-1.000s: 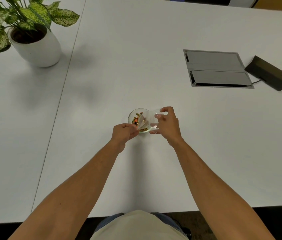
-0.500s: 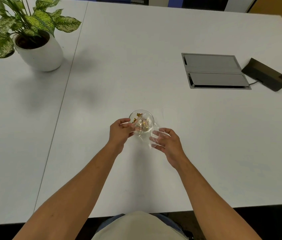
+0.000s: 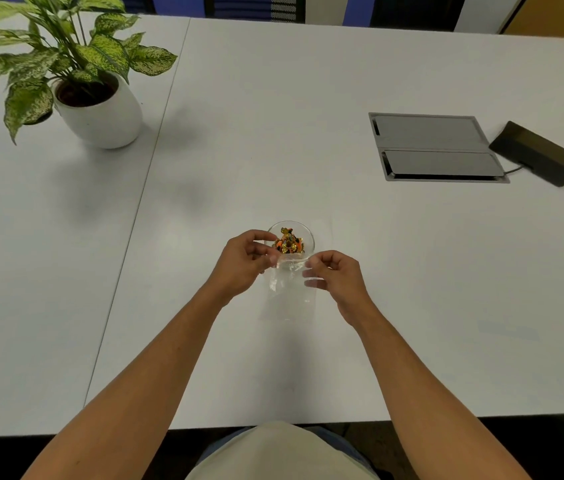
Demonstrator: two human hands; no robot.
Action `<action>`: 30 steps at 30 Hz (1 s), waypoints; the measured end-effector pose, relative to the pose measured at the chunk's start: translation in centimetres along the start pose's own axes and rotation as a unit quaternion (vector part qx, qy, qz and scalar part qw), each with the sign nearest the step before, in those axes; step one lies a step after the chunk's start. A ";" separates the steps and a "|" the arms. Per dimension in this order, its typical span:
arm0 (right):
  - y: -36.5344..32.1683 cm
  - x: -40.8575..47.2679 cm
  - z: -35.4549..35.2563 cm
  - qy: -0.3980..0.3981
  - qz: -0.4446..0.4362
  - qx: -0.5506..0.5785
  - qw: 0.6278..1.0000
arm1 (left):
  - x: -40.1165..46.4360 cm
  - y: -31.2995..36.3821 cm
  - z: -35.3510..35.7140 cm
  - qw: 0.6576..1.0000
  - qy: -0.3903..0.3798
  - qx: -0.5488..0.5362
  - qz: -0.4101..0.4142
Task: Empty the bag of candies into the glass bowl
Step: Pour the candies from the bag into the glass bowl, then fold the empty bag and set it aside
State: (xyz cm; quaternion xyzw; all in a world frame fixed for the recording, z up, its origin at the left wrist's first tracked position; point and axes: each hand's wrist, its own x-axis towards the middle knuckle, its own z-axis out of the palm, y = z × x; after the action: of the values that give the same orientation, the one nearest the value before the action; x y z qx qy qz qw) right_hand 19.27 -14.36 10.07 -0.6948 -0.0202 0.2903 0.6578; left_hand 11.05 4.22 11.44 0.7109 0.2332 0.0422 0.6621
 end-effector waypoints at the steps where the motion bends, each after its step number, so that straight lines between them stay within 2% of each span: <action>1: 0.1 0.0 0.2 0.004 -0.003 -0.001 1.000 | -0.2 -0.1 -0.2 1.000 0.010 -0.016 -0.005; 4: 0.4 -0.2 0.7 0.019 -0.009 0.005 1.000 | -0.9 -0.7 -0.5 0.996 0.034 -0.068 -0.036; 10: 1.1 -0.3 1.7 0.043 -0.015 -0.009 0.999 | -2.1 -1.9 -0.1 0.993 0.043 -0.083 -0.078; 15: 1.3 -0.2 2.0 0.058 -0.005 -0.001 0.998 | -2.3 -2.0 -0.2 0.993 0.033 -0.088 -0.074; 23: 1.4 -0.1 2.3 0.040 -0.008 -0.017 0.999 | -1.9 -1.9 -0.2 0.993 0.063 -0.069 -0.068; 30: 1.3 -0.2 4.0 0.038 -0.005 -0.042 0.998 | -2.2 -1.7 0.9 0.983 0.029 -0.167 -0.072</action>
State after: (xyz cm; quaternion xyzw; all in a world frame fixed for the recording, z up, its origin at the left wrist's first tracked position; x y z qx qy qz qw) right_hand 16.94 -10.96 9.08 -0.7319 -0.0107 0.2599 0.6298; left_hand 8.95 2.61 10.20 0.5697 0.2927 0.0533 0.7661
